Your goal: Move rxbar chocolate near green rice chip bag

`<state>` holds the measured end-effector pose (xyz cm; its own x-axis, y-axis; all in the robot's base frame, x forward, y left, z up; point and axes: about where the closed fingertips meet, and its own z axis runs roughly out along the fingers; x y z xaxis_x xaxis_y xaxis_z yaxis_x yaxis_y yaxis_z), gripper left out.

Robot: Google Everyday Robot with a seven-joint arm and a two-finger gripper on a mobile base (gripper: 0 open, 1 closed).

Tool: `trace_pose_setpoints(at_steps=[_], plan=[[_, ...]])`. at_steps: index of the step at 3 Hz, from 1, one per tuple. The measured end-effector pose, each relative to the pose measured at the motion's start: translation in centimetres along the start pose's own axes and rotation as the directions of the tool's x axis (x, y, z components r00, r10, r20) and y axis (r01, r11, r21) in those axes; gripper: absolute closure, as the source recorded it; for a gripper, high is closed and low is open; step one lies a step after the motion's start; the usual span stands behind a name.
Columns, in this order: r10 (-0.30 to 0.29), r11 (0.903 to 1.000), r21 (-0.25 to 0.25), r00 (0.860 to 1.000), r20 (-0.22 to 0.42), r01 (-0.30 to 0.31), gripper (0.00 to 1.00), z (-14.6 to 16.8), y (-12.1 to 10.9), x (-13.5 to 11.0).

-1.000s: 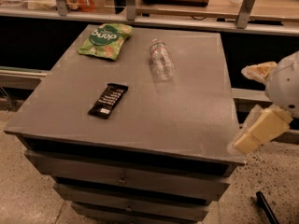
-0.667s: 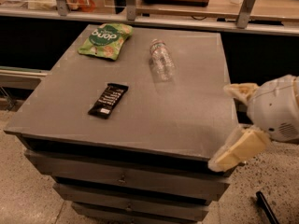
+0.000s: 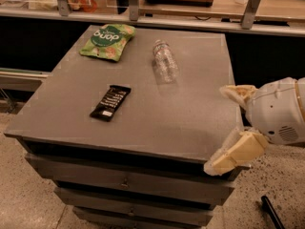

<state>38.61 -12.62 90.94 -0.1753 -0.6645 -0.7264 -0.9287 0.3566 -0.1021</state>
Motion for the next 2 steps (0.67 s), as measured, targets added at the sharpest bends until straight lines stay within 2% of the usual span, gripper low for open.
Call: trace_pose_setpoints(at_steps=[1,2], plan=[[0.016,0.999,0.041,0.999,0.039,-0.018,0.0,1.1,-0.5,-0.3],[0.016,0.9959,0.085,0.987,0.159,-0.03,0.0,5.2,-2.0,-1.8]])
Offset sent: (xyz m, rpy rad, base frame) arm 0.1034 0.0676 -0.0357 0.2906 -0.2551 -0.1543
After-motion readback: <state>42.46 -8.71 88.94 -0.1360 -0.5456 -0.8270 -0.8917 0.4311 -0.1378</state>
